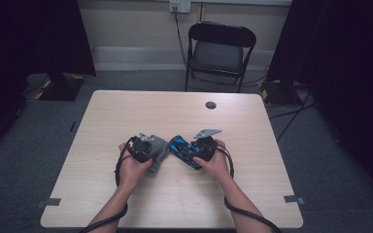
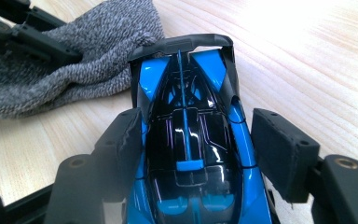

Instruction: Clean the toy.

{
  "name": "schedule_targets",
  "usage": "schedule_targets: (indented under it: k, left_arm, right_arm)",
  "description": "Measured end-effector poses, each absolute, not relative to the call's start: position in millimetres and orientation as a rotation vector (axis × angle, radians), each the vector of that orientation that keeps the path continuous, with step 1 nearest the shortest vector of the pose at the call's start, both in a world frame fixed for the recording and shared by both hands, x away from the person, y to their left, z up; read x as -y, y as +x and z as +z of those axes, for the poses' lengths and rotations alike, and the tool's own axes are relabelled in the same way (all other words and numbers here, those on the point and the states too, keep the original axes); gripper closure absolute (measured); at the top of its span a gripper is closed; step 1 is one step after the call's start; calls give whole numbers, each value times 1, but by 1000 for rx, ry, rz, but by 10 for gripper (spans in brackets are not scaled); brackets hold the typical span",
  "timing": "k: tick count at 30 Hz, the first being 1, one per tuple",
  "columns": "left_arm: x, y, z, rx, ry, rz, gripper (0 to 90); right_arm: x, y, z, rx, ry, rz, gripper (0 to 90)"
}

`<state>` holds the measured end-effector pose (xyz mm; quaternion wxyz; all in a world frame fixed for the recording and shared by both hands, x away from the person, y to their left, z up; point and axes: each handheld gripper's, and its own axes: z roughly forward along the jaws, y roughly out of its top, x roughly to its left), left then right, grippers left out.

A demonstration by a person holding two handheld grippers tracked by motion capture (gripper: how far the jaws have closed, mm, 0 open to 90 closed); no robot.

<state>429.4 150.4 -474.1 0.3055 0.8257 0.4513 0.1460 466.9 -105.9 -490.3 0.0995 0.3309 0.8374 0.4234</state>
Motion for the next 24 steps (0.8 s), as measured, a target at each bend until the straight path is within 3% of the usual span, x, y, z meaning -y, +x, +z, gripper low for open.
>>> schedule_targets:
  k: [24]
  left_arm:
    - [-132,404,-474,-1116,2202,318,750]
  right_arm:
    - [106,467,-490,-2479,981,1247,349]
